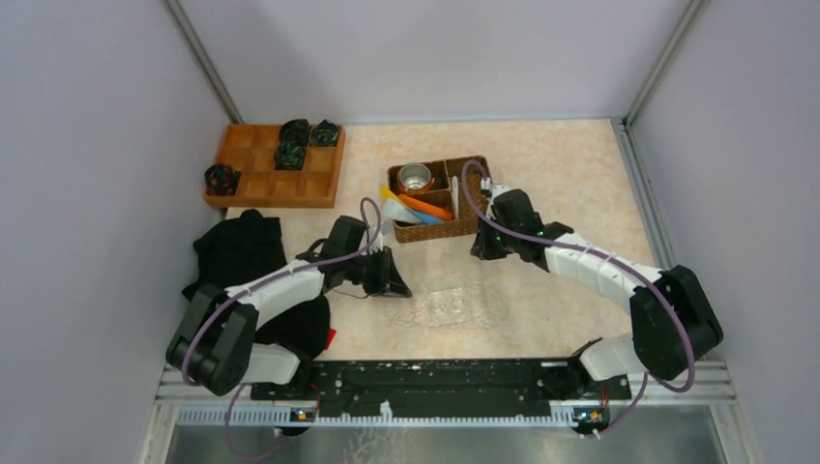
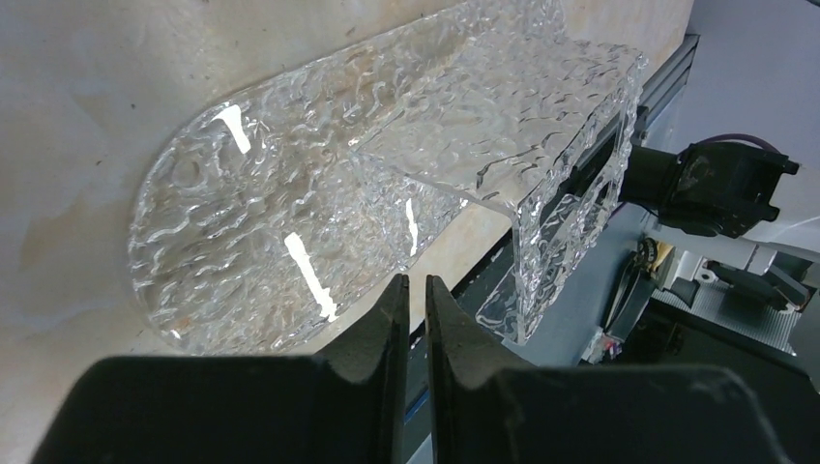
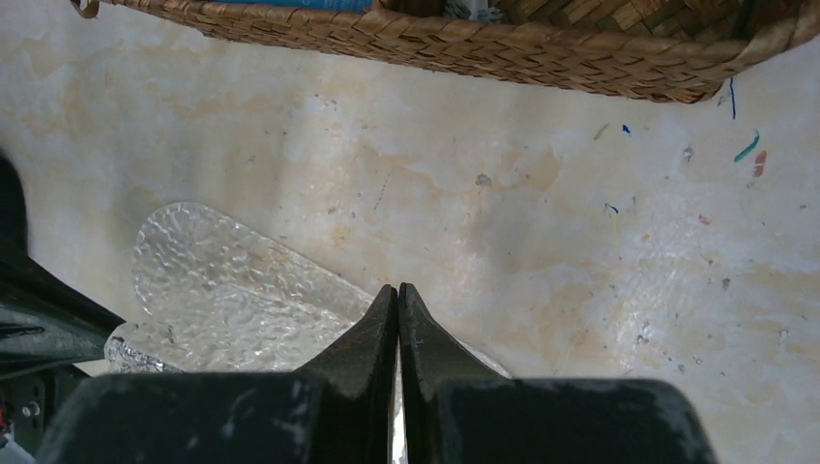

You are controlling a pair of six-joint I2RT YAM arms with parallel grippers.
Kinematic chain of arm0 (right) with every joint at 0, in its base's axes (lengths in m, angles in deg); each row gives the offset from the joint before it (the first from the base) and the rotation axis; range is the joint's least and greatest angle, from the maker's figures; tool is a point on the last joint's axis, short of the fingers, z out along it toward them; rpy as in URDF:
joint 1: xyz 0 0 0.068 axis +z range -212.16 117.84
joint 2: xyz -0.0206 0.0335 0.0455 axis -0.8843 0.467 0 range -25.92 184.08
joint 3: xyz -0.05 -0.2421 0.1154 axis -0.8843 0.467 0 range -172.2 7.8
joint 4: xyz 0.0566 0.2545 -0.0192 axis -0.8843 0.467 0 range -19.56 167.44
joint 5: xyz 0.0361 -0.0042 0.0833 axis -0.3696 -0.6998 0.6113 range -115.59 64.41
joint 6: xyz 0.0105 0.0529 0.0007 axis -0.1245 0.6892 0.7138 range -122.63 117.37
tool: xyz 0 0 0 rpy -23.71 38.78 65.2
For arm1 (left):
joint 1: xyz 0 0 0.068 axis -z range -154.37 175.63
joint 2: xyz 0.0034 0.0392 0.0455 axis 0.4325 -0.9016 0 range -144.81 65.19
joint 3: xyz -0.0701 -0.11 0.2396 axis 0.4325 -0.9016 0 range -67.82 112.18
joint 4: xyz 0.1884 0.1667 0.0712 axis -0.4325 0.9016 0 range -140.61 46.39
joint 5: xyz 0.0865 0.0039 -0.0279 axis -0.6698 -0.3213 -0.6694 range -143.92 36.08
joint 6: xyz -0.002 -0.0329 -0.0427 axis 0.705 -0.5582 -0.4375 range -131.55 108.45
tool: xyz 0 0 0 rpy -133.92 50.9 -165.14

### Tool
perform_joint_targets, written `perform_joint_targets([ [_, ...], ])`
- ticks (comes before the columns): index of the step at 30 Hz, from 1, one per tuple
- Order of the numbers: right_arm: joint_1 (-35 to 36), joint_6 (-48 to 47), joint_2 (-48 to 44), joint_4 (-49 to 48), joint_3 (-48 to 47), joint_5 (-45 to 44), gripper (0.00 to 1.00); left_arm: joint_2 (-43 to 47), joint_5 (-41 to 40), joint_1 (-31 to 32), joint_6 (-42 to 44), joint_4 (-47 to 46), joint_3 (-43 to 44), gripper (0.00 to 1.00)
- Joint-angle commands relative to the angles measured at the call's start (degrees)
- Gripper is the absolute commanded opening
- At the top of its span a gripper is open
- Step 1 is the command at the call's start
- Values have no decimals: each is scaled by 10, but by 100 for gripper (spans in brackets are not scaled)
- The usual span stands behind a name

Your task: Prepare toiletry sets of a toothbrush and toothpaste on the tray

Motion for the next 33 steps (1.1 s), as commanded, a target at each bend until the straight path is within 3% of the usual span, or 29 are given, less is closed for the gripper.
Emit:
perform_joint_targets([
  [1,-2,3,19,-51,-37,25,0,-22,4,23,-17,-42,9,17],
  [13,43,-3,67,-74,-51,39,0,-80,-9,34,-12,-53,47,14],
  [33,78,26,-23,-70,50,22,0,-114,-11,34,-7,-59,67,11],
])
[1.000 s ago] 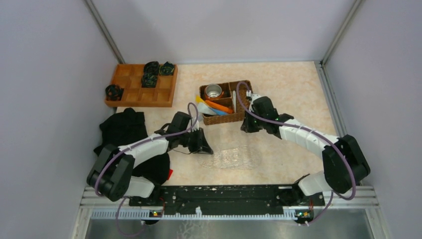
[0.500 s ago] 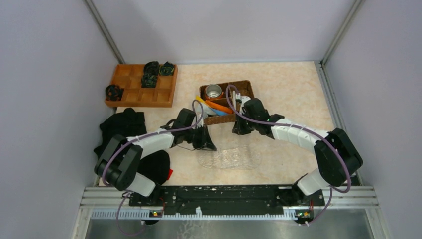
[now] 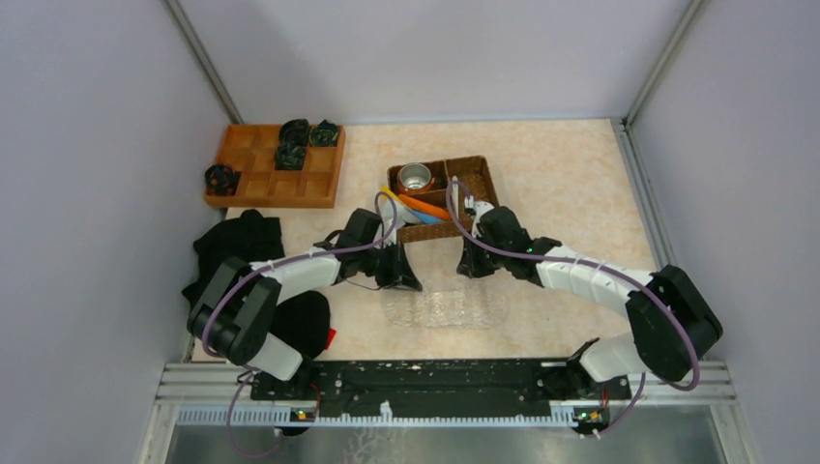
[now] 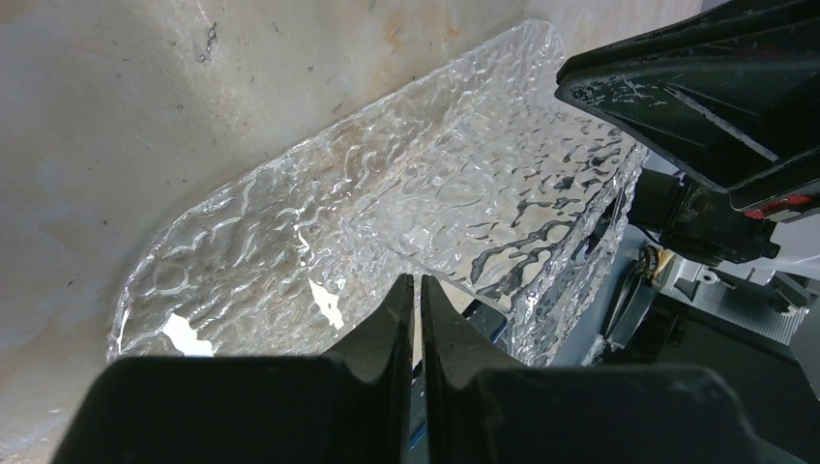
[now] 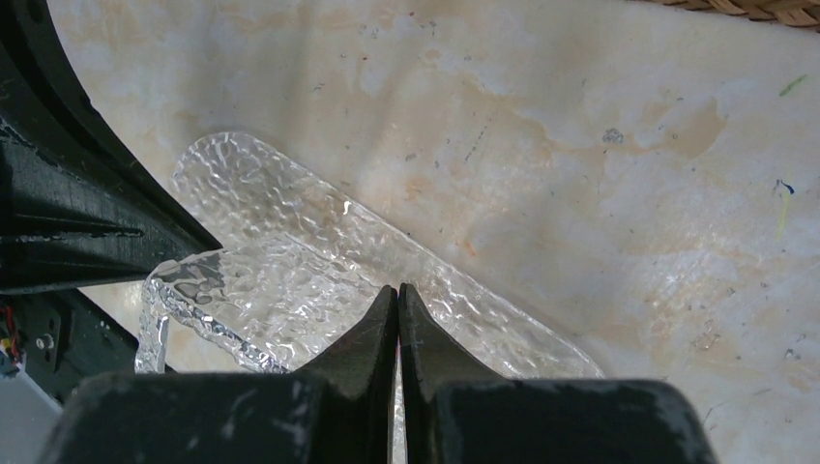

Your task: Prepare toiletry sets of a toothbrush and toothpaste on the tray

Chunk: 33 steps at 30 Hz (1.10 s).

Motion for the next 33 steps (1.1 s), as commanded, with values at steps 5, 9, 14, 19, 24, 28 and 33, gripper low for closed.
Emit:
perform_joint_targets([
  [5,10,10,-46,-11,19,-12,0,-13,-7,3,8,-9,17,10],
  [9,10,8,-44,-13,22,-12,0,-18,-8,2,9,-7,23,10],
  [14,11,10,-46,-14,23,-14,0,-25,-9,2,11,-5,33,10],
  [19,11,7,-47,-12,24,-24,0,-29,-11,3,15,4,43,9],
  [24,8,-1,-55,12,18,-76,0,-13,-26,2,21,22,46,9],
  [28,-18,-6,-73,35,16,-106,0,-11,-35,-1,32,40,51,9],
  [33,-58,-16,-109,58,21,-131,2,-8,-44,-9,40,52,61,9],
])
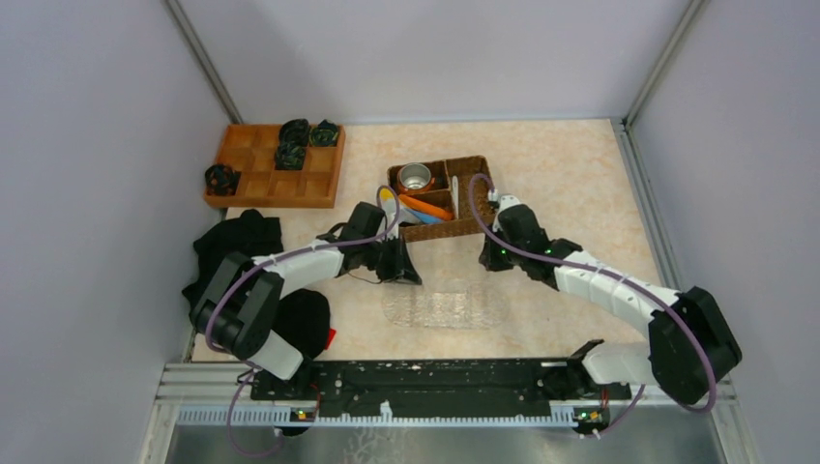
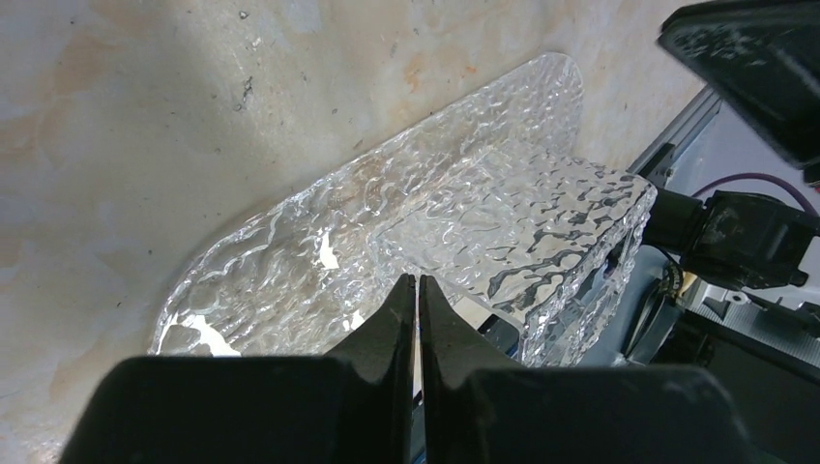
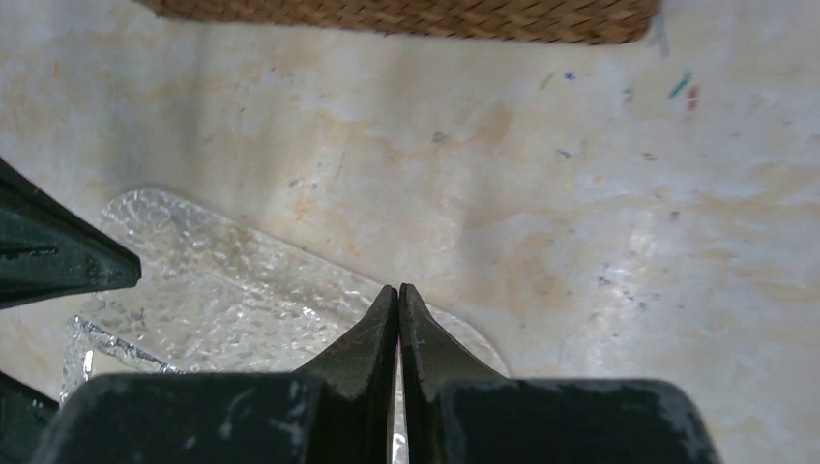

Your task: Prepare toiletry sets of a toothbrush and toothpaste on the tray

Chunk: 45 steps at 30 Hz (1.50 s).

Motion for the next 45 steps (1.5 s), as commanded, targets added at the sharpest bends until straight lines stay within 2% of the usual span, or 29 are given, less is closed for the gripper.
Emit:
perform_joint_targets([
  [1,-29,-18,-45,22,-4,-46,6,15,-19,-11,23,20,24,10],
  [4,-38,-31,-48,40,-24,-51,12,27,-32,-30,39,34,42,23],
  [6,-42,-41,-41,51,-45,-54,20,32,-40,-43,58,56,68,43],
  [8,-44,-52,-31,60,-69,-55,28,32,-58,-56,78,86,103,57],
  [11,-47,-66,-9,72,-118,-51,36,24,-88,-77,107,127,162,67],
  [12,-47,-72,0,74,-134,-46,45,20,-92,-86,113,137,176,68],
  [15,-47,-93,40,78,-191,-18,59,14,-92,-114,119,153,200,70],
  [17,-47,-118,65,77,-229,17,62,20,-91,-126,114,155,197,70],
  [21,-29,-185,117,87,-304,51,54,54,-102,-137,98,142,159,69],
  [25,19,-258,156,97,-354,-23,54,91,-108,-141,84,133,121,68],
  [32,70,-305,161,-7,-305,-105,48,120,-105,-150,83,140,89,68],
  [35,70,-299,176,-38,-309,-144,49,139,-105,-152,78,142,73,67],
  [38,68,-290,225,-26,-362,-162,51,160,-102,-153,75,145,56,68],
  [42,64,-274,320,32,-482,-168,52,188,-98,-153,73,150,35,68],
  [45,56,-252,380,67,-560,-162,45,201,-94,-154,72,152,23,68],
])
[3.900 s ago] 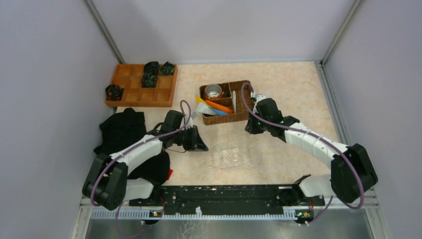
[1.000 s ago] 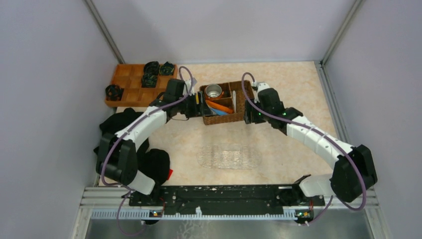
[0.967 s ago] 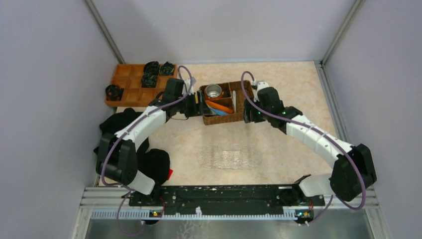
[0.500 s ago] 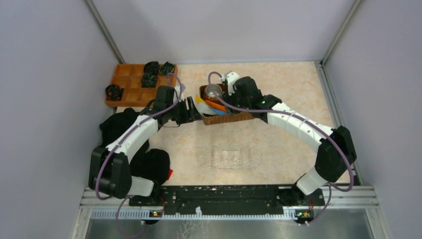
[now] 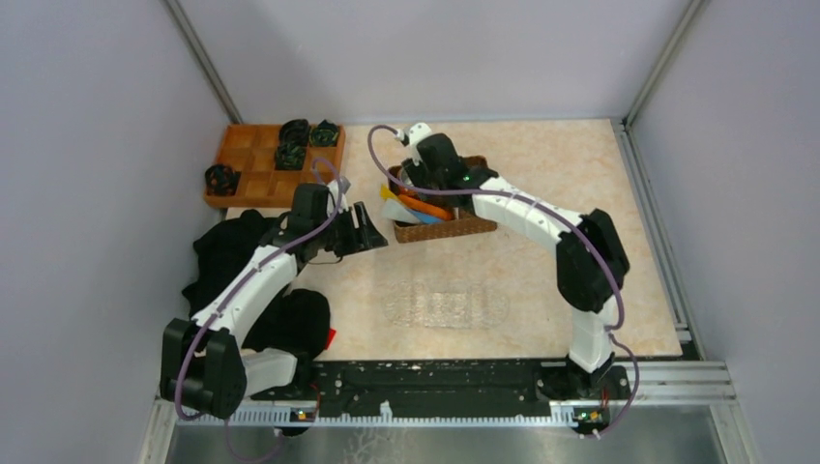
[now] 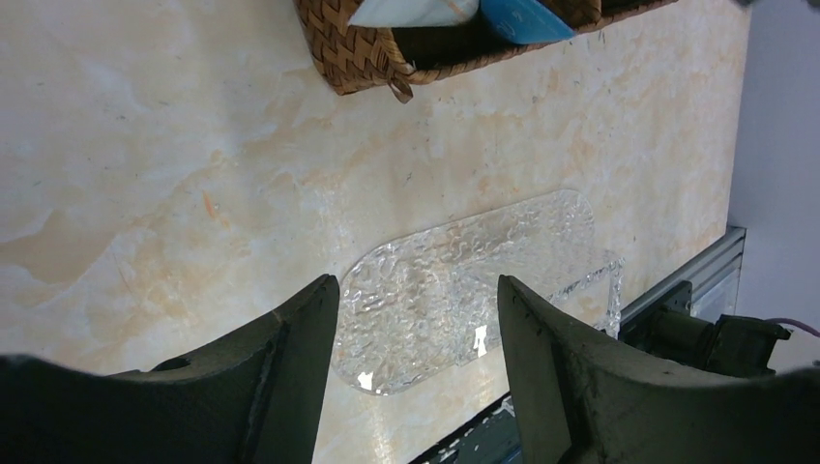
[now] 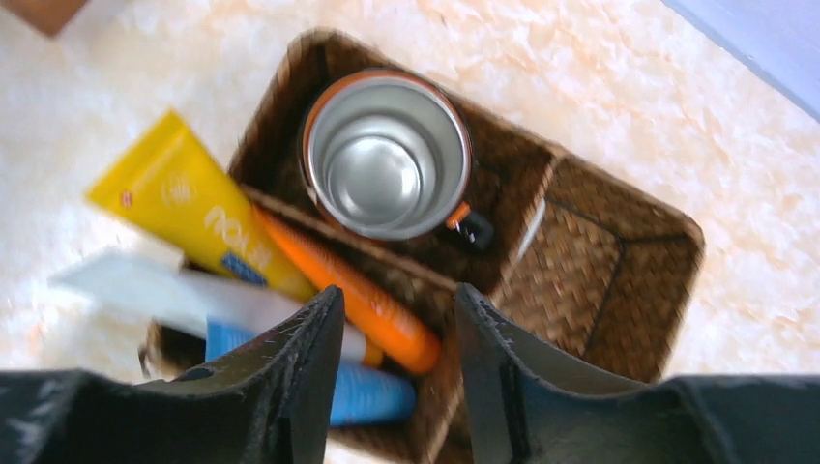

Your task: Prepare toiletry sets of a toothbrush and toothpaste on the tray

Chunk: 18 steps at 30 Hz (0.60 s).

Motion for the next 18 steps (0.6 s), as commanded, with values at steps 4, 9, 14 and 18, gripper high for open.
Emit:
perform_joint_targets([
  [4,-32,76,98,59,-162,-15,39,29,14,-5,-4,12,-26,67],
  [9,-69,127,131,75,-198,13,44,28,27,-5,-3,11,-27,67],
  [14,-89,132,162,81,-225,58,45,23,38,-6,-1,7,-26,67],
  [18,-96,124,187,83,-243,89,45,19,42,-6,1,6,-24,66],
])
